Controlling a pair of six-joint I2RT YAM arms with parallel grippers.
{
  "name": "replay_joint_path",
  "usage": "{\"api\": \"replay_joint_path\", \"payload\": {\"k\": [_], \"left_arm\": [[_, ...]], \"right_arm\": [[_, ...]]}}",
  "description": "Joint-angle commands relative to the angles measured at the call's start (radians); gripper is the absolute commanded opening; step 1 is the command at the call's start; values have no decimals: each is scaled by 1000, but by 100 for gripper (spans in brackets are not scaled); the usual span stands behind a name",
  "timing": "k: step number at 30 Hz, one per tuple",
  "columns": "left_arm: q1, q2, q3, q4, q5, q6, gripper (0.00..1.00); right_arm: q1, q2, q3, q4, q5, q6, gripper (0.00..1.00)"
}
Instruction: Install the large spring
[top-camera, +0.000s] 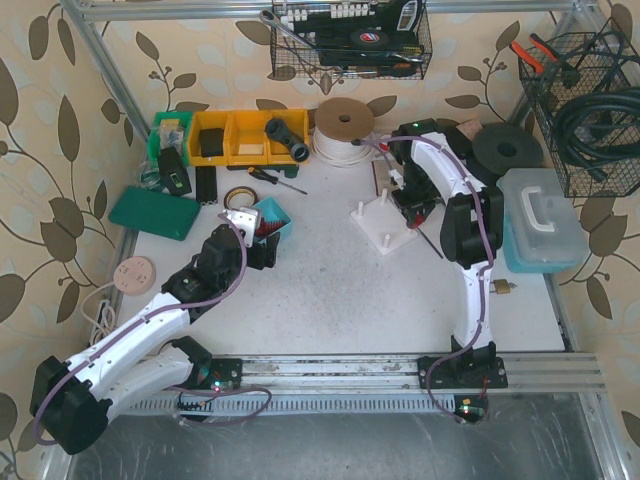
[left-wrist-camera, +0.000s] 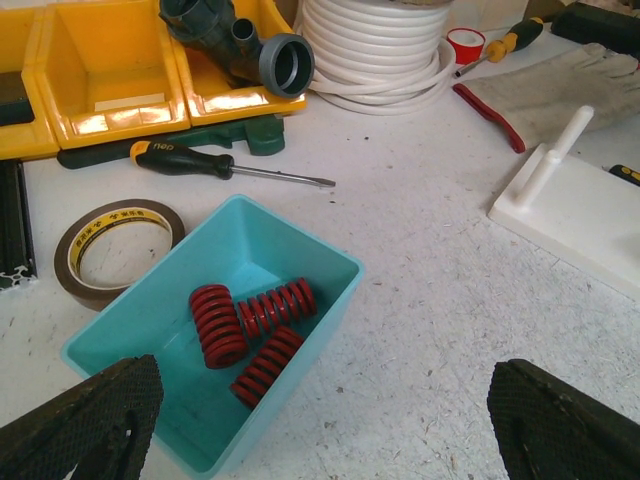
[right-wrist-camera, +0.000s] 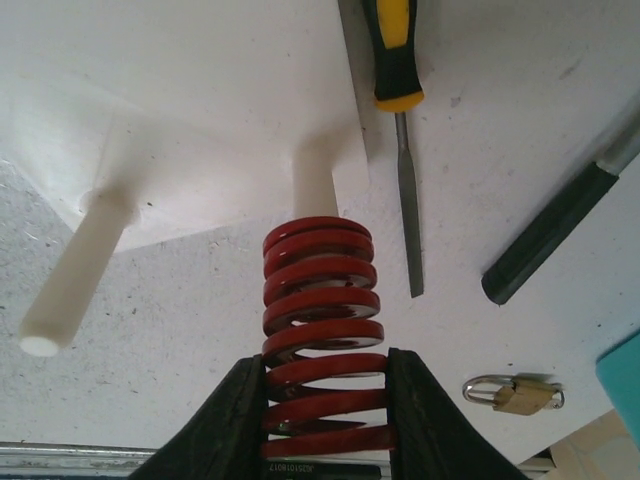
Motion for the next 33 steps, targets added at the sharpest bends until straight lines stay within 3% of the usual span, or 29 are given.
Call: {"api": "replay_joint_path", "payload": {"k": [1,3,12,23,27,29,33], "left_arm": [[-12,-22,5,32,3,10,91],[-12,-20,5,32,2,11,91],[-13,-16,4,30,-9,14,92],[-13,-6,4,20,-63,9,92],[-12,22,16,-39,-222,-42,93],[-11,61,25,-42,-286,-53,93],[2,205,150,-140,-316,-44,76]], "right_arm": [[-3,37,29,14,-12,-20,0],[-2,52,44,14,-10,-23,2],[-2,78,66,23,1,-29,34],[6,-60,106,45,8,6,44],[33,-308,-100,203,-34,55,45],[39,-453,-253,346,-102,93,59],[72,-718,-568,629,-141,153,79]]}}
